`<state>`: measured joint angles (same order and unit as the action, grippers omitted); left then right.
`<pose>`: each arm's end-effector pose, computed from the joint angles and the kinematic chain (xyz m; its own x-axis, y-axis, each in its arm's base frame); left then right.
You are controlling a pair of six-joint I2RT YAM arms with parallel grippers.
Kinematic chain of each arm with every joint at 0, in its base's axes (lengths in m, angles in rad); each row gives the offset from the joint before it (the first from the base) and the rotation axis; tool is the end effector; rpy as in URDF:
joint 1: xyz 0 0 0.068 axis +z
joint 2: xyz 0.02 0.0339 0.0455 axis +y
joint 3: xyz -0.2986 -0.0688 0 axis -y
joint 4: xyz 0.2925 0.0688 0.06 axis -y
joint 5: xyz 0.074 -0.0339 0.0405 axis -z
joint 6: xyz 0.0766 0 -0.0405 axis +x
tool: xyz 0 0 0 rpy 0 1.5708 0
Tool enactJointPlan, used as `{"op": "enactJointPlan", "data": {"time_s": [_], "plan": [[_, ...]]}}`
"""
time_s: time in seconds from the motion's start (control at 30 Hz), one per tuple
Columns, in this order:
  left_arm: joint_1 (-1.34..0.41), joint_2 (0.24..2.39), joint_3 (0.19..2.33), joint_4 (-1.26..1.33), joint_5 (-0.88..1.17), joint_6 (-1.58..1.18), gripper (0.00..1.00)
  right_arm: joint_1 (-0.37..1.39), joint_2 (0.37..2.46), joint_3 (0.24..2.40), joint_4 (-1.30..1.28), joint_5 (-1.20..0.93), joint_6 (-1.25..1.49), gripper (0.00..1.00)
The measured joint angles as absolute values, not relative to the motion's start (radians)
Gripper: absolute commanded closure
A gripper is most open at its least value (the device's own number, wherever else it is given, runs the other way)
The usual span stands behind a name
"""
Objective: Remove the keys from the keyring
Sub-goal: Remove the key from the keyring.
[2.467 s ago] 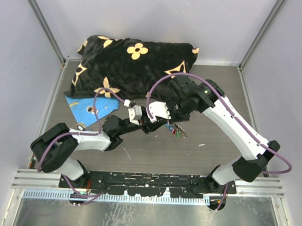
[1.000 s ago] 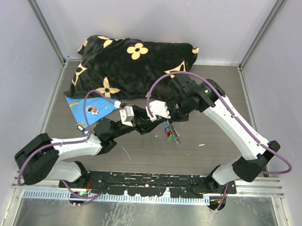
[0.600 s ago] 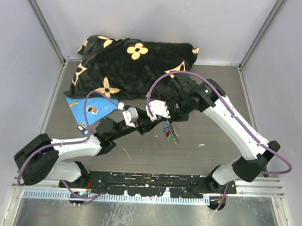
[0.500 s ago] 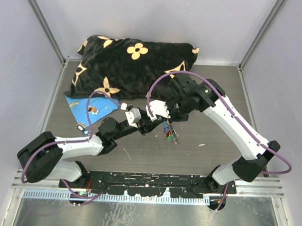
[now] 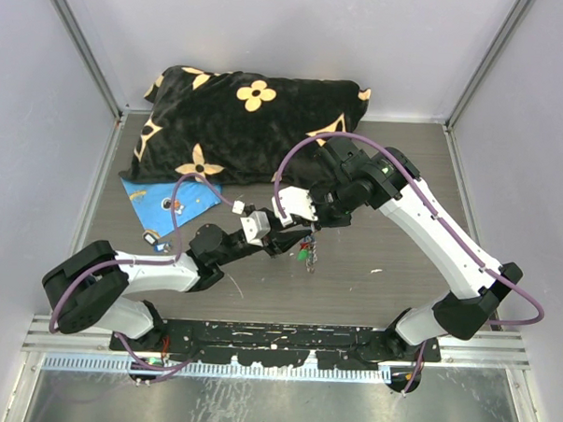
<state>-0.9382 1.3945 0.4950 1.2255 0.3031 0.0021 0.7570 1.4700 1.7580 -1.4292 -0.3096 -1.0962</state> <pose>0.1802 -0.2844 0.2629 0.1913 -0.2576 -0.9471 0.9365 0.3368 0.0976 0.2126 0.2330 0.4176 0.3619 -0.8236 -0.4367 -0.9289 -0.2788 -0.2439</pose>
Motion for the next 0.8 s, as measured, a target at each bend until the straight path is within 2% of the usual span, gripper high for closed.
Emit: {"op": "enactJointPlan", "data": {"time_s": [0.8], "plan": [[-0.955,1.387,0.495,1.244,0.3,0.01,0.7,0.757,1.47,1.758,-1.43,-0.328,-1.093,0.99]]}}
